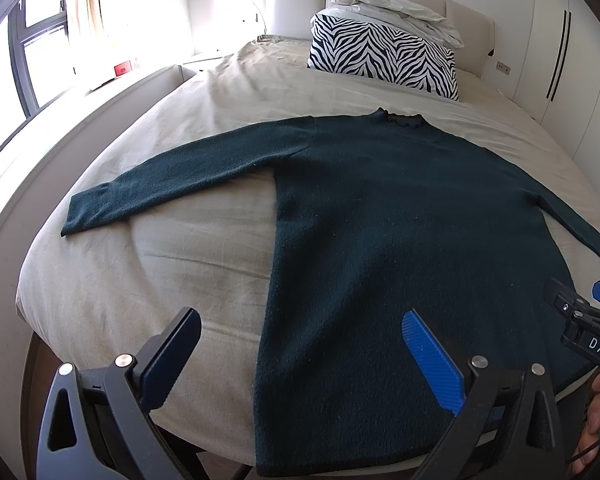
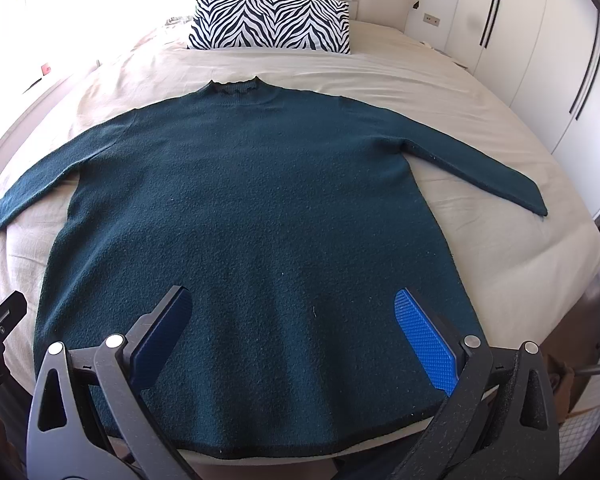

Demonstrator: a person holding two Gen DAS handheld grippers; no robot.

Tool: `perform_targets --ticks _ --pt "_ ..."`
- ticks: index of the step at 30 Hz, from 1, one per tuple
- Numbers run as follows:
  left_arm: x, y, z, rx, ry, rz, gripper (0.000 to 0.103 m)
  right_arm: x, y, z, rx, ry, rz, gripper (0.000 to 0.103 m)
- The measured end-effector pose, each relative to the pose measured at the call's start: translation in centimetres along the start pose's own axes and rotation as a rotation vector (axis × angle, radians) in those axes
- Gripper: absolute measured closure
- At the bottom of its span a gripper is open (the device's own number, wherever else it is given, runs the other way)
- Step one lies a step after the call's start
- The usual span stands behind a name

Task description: Fold small clothes

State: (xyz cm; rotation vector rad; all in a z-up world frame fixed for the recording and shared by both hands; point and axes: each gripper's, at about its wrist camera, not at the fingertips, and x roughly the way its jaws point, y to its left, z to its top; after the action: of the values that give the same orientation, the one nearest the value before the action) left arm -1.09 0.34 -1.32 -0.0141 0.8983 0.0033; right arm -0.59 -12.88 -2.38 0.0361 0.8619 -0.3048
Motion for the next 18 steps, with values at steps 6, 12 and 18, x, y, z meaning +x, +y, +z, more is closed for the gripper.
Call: perform_targets --ticks 6,12,18 --pt "0.08 -0.06 0.01 0.001 0.001 0.000 0.000 0.02 -0.05 0.04 0.000 0.000 -0.001 0.000" --pt "0.32 -0.27 -0.20 -0.003 0.003 -0.001 0.000 0.08 0.03 -0.07 -0.001 0.002 0.000 0.000" --pt "0.35 -0.33 0.05 -0.002 0.012 -0.007 0.000 0.14 0.06 -0.10 -0.002 0.004 0.001 0.000"
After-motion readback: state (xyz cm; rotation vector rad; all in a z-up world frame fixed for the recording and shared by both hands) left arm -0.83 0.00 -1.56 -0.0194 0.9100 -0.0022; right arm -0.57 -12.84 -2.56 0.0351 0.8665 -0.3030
